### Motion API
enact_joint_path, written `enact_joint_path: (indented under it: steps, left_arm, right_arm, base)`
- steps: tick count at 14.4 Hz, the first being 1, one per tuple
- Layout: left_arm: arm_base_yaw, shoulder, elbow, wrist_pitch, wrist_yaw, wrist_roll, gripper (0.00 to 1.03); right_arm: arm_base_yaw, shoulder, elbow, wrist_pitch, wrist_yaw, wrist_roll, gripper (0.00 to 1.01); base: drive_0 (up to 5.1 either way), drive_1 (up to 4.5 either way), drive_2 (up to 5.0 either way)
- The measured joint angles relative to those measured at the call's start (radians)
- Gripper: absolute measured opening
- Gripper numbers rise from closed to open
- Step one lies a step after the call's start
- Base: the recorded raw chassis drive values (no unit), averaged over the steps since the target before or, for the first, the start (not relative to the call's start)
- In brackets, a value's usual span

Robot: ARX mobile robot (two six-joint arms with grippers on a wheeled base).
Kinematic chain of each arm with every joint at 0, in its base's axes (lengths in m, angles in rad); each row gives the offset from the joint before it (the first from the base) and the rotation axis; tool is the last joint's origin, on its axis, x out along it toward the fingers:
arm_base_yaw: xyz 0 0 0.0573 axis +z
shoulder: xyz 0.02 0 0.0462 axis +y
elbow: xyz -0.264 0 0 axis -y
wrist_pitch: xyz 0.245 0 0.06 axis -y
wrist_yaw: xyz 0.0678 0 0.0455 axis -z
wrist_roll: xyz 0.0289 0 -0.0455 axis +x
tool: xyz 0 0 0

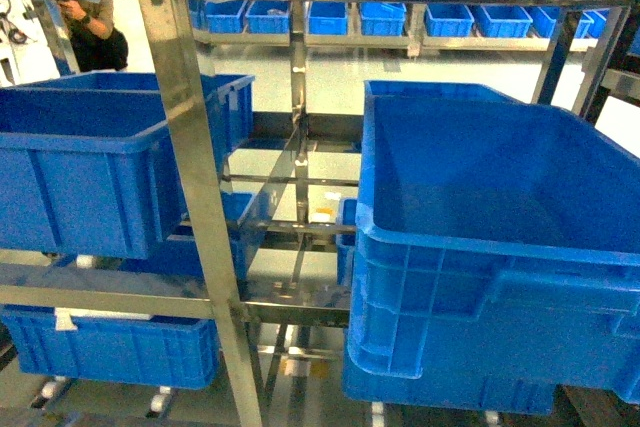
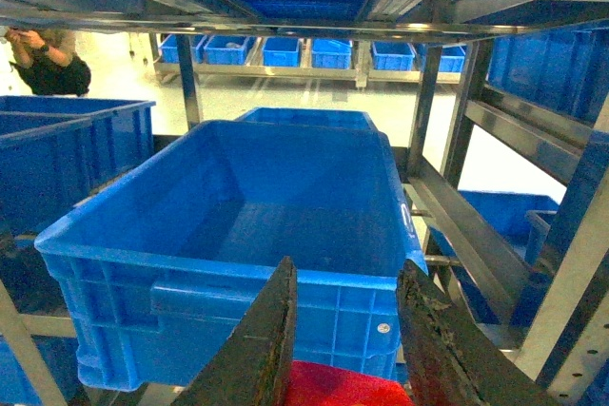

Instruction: Pick red block from blue box to shelf

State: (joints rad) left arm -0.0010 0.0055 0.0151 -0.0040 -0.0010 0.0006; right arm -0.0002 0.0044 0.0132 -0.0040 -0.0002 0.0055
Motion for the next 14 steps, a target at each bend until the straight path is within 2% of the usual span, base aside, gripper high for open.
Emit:
enact_joint_path:
  steps: [14]
  left_arm:
    - [0.0,0.0,0.0,0.0,0.0,0.0,0.98]
  right_arm:
    - [0.0,0.0,0.0,0.0,0.0,0.0,0.27]
  base:
    - [0.0,0.0,0.0]
